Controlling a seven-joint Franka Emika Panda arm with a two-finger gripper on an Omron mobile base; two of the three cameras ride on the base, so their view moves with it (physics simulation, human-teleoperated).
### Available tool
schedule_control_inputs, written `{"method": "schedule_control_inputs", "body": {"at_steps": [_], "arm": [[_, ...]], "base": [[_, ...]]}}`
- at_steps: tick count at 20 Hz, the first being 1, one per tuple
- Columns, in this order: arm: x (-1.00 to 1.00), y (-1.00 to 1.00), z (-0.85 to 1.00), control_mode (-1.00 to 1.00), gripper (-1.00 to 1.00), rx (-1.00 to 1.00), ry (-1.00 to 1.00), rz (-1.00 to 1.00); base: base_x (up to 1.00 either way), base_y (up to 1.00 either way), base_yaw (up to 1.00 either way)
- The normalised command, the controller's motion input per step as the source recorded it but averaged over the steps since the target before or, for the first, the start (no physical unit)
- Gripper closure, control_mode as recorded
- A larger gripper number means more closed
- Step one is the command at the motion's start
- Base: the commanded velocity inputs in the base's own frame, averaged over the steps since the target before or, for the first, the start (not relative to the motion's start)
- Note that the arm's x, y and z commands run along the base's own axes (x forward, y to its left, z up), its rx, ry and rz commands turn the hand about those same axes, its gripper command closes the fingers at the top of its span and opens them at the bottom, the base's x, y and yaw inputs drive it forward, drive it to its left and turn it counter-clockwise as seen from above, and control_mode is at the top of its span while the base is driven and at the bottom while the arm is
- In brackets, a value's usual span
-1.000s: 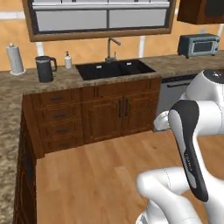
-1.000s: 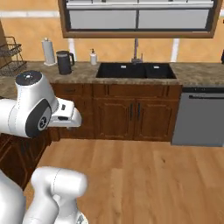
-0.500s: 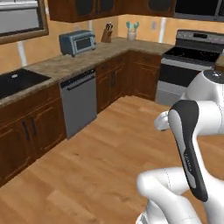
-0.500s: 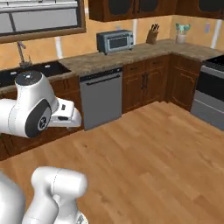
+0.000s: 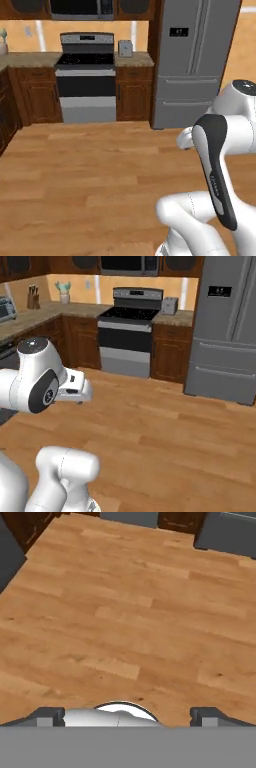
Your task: Navigate to the fridge.
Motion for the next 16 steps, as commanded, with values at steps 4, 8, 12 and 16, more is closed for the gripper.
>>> {"method": "schedule_control_inputs", "body": {"at_steps": [4,8,12,16], "arm": [[0.0,0.0,0.0,1.0,-1.0,0.0,0.0,0.0],[0.0,0.0,0.0,1.0,-1.0,0.0,0.0,0.0],[0.0,0.0,0.0,1.0,-1.0,0.0,0.0,0.0],[0.0,0.0,0.0,1.0,-1.0,0.0,0.0,0.0]], "base": [[0.64,-0.59,-0.6],[1.0,-0.25,-0.41],[1.0,-0.28,-0.23],[1.0,-0.56,-0.04]]}}
